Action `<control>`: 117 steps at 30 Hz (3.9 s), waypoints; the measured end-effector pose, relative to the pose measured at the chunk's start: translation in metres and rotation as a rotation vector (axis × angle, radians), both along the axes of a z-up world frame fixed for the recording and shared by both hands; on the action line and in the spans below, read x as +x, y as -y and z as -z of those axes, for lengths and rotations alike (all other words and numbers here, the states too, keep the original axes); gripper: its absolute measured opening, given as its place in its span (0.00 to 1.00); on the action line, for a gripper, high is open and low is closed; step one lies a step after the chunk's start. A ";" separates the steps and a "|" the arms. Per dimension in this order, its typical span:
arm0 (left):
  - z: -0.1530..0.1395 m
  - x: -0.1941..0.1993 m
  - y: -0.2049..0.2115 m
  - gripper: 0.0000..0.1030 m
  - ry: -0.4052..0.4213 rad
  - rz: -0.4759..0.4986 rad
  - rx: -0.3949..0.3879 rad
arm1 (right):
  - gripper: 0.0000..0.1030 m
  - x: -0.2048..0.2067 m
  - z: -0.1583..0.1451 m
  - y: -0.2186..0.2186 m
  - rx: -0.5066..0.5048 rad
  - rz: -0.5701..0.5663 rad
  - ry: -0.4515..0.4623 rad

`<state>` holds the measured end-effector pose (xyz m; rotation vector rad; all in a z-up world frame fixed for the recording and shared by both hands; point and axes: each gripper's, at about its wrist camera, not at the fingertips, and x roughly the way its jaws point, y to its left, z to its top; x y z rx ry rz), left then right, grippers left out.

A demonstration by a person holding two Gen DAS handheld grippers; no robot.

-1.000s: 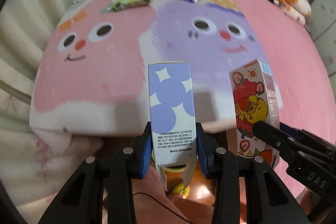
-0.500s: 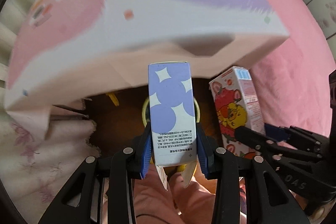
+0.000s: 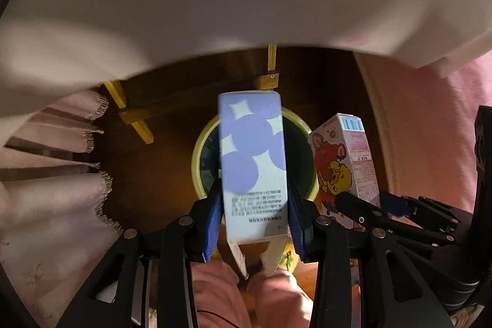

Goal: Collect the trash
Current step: 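Open both tools to drop the cartons into the bin, then raise both tools back toward the table, then grasp the green packet with the right tool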

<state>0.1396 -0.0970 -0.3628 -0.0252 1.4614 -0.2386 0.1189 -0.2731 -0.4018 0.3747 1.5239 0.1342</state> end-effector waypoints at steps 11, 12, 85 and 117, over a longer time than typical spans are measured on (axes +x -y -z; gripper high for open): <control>0.048 0.013 -0.007 0.76 0.021 -0.047 0.022 | 0.35 0.027 0.055 -0.023 -0.028 -0.001 0.015; 0.050 0.014 -0.018 0.76 0.028 -0.052 0.021 | 0.35 0.029 0.058 -0.025 -0.025 0.003 0.020; -0.456 0.082 -0.169 0.76 0.527 -0.299 0.041 | 0.62 0.110 -0.445 -0.102 0.035 -0.311 0.759; -0.299 0.444 -0.316 0.76 0.298 -0.133 -0.002 | 0.69 0.494 -0.273 -0.304 -0.153 -0.595 0.454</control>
